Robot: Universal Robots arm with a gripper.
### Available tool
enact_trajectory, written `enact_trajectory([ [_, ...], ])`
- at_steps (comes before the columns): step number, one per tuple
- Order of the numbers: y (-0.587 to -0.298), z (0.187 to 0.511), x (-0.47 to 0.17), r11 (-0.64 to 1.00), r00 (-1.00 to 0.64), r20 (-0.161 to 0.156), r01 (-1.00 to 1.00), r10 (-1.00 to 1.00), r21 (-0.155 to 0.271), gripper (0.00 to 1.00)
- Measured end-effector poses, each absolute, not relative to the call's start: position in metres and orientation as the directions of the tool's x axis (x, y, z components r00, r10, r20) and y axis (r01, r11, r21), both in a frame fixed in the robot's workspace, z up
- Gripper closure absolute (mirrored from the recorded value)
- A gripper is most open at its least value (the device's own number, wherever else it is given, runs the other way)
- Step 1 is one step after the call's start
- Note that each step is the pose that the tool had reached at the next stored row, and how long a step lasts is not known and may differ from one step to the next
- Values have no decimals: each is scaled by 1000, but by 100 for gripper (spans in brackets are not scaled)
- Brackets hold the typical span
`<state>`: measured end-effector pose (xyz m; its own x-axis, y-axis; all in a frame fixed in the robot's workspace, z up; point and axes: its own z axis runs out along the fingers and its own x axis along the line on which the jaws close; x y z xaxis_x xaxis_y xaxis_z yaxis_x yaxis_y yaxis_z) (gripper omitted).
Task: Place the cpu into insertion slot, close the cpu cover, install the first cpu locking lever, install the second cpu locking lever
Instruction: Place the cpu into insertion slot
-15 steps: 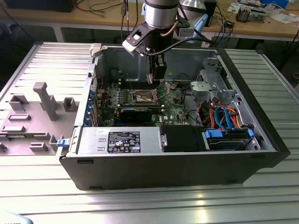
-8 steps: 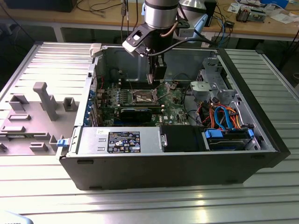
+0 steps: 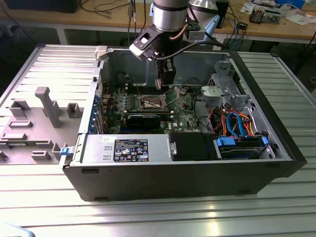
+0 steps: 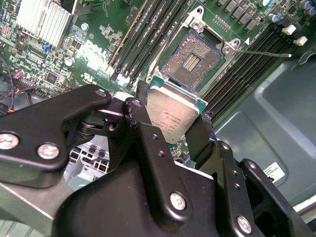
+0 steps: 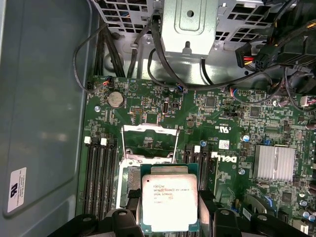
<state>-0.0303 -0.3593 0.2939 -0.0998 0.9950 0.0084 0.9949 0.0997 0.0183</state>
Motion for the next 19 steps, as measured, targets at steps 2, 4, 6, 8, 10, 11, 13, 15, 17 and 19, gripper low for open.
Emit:
enact_trajectory([
  [2,-359,294,-30,100,-100,8,995,995,18,45],
  [4,-359,292,-30,100,-100,8,995,995,18,45],
  [6,-359,292,-30,100,-100,8,995,995,18,45],
  [8,-359,292,-30,100,-100,8,995,995,18,45],
  [10,-359,292,-30,100,-100,8,995,995,18,45],
  [11,-359,291,-30,100,-100,8,995,995,18,45],
  [13,-359,291,-30,100,-100,8,995,995,18,45],
  [15,-359,291,-30,100,-100,8,995,995,18,45],
  [17,-359,289,-30,100,-100,8,995,995,18,45],
  [19,-359,289,-30,100,-100,8,995,995,18,45],
])
